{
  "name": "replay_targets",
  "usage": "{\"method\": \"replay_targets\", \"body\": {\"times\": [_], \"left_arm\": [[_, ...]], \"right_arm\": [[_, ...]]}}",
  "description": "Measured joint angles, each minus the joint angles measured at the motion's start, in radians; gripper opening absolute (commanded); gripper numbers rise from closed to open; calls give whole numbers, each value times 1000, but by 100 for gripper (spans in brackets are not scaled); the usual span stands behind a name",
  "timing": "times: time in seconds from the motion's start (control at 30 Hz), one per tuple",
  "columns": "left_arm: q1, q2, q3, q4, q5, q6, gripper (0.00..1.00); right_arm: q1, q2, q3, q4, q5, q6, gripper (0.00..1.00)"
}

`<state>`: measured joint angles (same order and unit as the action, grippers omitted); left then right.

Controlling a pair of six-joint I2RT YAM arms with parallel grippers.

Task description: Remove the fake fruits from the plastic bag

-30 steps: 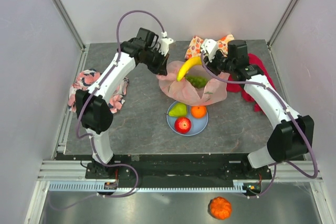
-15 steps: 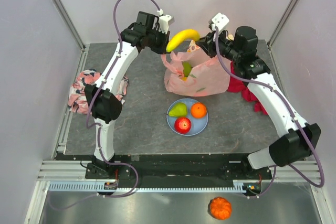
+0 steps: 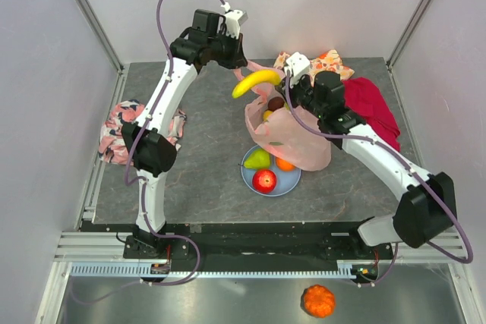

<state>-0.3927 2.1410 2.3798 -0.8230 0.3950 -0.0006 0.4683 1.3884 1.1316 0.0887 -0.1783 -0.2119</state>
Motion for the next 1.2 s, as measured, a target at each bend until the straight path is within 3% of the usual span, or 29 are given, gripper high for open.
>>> {"method": "replay_targets", "body": {"times": [0.33,0.5,0.67,0.93,1.03,1.2], "left_arm": [[7,0,90,47,-85,-20,2],[36,-20,121,122,-179,-20,2],[73,-40,147,169,-327,6,1],[97,-110,101,200,-534,77,2],[105,-134,73,204,-557,93,2],[133,-156,32,205,-569,101,1]], "right_arm": [[-47,168,242,323,114,-193,0],[-116,285,387,372,133,-212,0],[-117,247,428,254,99,-211,0],[-171,-103,84,2,117,-169,0],[-188,-105,23,-129,103,-169,0],[-182,29,-13,-371,13,-199,0]]}}
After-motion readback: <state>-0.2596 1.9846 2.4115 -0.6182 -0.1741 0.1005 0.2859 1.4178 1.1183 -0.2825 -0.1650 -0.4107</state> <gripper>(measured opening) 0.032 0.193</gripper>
